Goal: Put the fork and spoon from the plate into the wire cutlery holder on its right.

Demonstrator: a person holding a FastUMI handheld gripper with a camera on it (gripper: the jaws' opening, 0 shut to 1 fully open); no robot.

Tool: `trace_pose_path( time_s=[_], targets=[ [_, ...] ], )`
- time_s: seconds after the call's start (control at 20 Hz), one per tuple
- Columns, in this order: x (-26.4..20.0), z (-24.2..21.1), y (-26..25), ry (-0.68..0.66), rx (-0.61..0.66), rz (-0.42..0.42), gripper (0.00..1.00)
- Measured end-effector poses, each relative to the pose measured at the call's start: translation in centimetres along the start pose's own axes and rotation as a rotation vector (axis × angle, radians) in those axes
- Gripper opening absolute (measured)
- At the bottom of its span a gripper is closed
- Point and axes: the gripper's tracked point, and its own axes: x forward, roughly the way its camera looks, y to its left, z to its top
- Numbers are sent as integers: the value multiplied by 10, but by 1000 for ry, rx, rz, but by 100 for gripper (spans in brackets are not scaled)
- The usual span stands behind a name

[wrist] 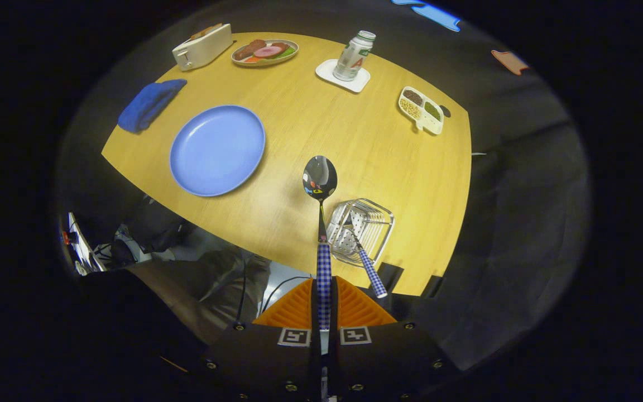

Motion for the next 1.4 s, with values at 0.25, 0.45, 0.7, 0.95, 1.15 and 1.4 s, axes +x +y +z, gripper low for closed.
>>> trace_pose_path(
  time_s=[0.25,0.45,0.7,0.95,1.15,1.4],
  targets=[
    [-3,-27,-35,96,-17,-41,5],
    [9,-40,-49,212,-51,-53,5],
    [15,-34,-64,309,-136,-90,5],
    [30,-30,-73,419,-222,-94,5],
    [40,-19,-71,451,-260,-78,5],
    [57,-6,-72,493,-311,-61,5]
  ],
)
